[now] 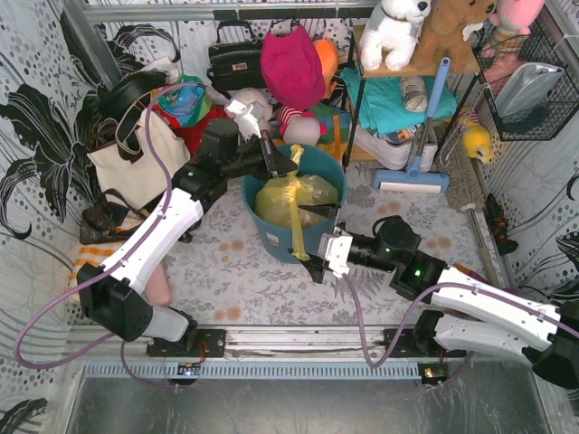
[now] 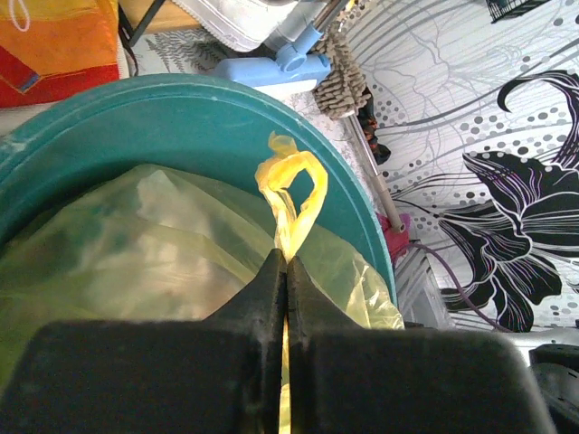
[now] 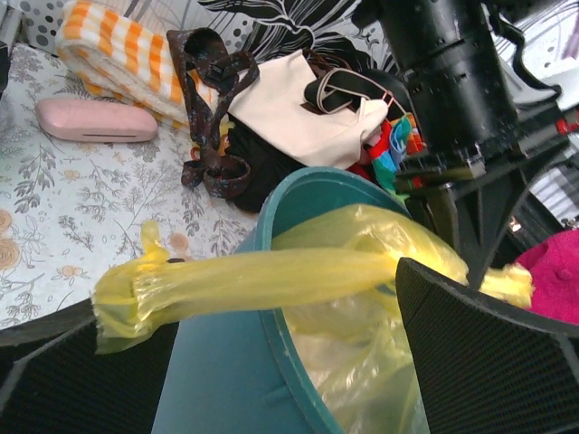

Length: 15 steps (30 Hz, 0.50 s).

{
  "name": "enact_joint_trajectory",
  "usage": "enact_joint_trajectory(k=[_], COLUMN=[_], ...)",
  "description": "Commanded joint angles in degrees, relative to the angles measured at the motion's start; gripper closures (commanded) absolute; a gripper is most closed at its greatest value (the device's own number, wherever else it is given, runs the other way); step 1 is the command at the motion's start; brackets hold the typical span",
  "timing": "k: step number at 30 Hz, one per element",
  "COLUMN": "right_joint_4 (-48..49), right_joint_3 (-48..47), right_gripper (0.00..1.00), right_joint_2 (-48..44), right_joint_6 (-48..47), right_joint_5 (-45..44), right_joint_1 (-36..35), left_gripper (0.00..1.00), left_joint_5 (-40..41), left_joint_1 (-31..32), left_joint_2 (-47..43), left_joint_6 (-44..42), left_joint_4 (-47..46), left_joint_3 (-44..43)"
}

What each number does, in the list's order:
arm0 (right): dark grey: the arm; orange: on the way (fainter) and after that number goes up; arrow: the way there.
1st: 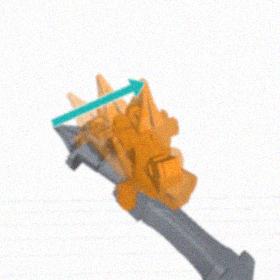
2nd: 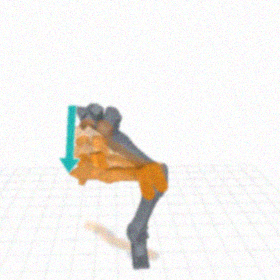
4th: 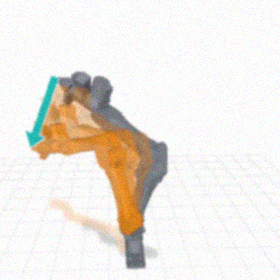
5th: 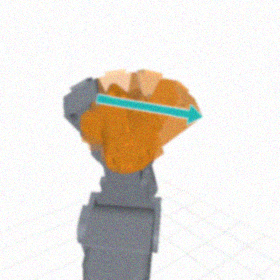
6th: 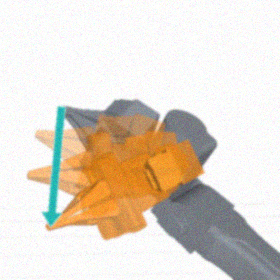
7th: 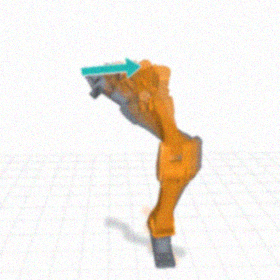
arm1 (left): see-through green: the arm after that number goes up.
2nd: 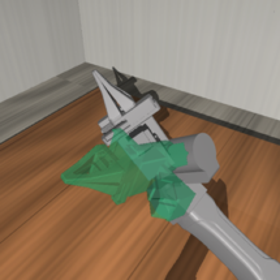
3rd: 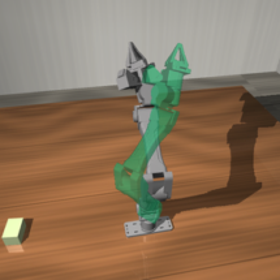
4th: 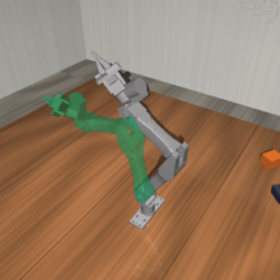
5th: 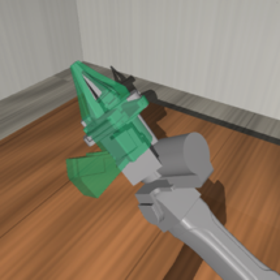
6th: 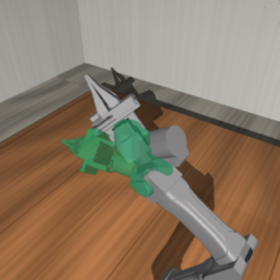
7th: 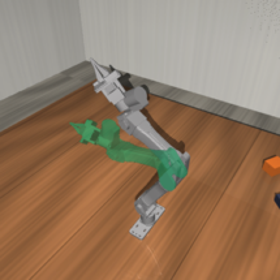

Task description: Tie the trash bag

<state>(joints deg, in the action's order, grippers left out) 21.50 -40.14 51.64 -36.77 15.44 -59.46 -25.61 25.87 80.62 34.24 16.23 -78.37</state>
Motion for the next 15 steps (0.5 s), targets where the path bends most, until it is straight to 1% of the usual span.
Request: enact_joint_trajectory(k=[1, 3, 7, 13, 15], right_joint_4=[7.5, 7.7, 8.2, 8.8, 8.7], right_joint_3=[-1.9, -2.8, -3.6, -3.7, -3.8], right_gripper=[0.06, 0.12, 0.30, 0.48, 0.57], right_joint_2=[2.6, 3.5, 4.5, 4.9, 4.9], right_joint_6=[-3.1, -3.3, -3.9, -5.3, -5.6], right_joint_5=[3.8, 4.9, 6.1, 4.8, 4.6], right_joint_1=[-0.2, -0.2, -0.2, -0.1, -0.2], left_gripper=[0.96, 0.96, 0.96, 0.97, 0.97], left_joint_5=[-1.4, -1.2, -0.8, -0.6, -0.5], left_joint_1=[1.2, 1.4, 1.6, 2.0, 2.1], left_joint_2=[0.6, 0.8, 0.7, 0.7, 0.7], left_joint_6=[-1.3, -1.5, -1.6, -1.4, -1.3], left_joint_4=[-1.7, -1.4, -1.2, -1.6, -1.6], left_joint_3=[-3.2, -3.6, -3.7, -3.5, -3.5])
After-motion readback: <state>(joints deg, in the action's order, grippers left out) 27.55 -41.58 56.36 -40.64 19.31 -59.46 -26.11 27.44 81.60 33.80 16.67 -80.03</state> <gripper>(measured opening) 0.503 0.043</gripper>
